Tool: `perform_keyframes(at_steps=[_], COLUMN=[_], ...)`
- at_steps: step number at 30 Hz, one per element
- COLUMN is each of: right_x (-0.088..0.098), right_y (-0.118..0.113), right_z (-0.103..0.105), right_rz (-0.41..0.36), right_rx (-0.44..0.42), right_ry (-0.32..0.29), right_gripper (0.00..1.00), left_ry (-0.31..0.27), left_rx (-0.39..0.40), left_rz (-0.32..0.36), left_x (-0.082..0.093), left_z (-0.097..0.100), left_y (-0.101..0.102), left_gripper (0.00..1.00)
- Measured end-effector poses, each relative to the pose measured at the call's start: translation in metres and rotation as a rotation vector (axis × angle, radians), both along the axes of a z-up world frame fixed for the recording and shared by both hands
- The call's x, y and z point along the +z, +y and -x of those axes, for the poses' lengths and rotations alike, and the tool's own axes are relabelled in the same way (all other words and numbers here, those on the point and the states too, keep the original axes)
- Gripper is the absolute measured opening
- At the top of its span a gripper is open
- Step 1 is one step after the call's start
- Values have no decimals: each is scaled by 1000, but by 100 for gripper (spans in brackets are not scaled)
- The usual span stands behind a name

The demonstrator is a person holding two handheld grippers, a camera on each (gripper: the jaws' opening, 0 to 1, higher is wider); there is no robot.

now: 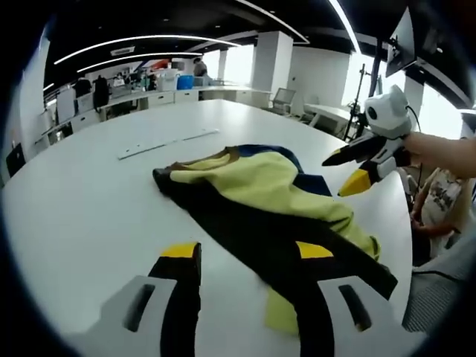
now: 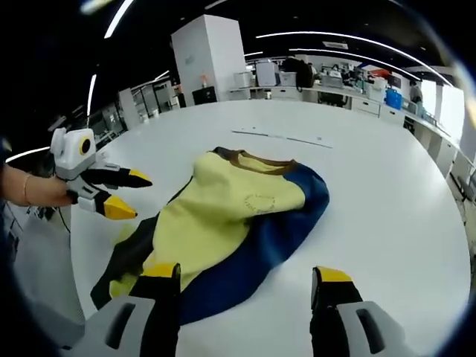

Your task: Fold the garment on the visible template until the final outline fits inside the template.

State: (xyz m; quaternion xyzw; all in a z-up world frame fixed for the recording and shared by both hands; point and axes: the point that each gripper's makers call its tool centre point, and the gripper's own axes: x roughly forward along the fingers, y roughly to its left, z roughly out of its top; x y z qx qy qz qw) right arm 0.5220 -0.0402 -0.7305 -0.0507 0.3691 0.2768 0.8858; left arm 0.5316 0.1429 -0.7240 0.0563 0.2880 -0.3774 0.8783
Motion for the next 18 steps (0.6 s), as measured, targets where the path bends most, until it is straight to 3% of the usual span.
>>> perform_keyframes(at_steps=[5, 8, 18], right_x=[-9, -12, -22], right_y=[0, -5, 4], right_z=[5, 5, 9], right_rz=[33, 100, 77], right_rx=[-2, -7, -25], right_ry=[-9, -40, -41], right_gripper=[59, 49, 34], left_ry=[27, 31, 86], left_rx=[16, 21, 23], left_rz=[6, 14, 7], left_x=[-11, -15, -28], left_z=[5, 6, 13], left_y=[-3, -7, -11], left_gripper=[36, 29, 10])
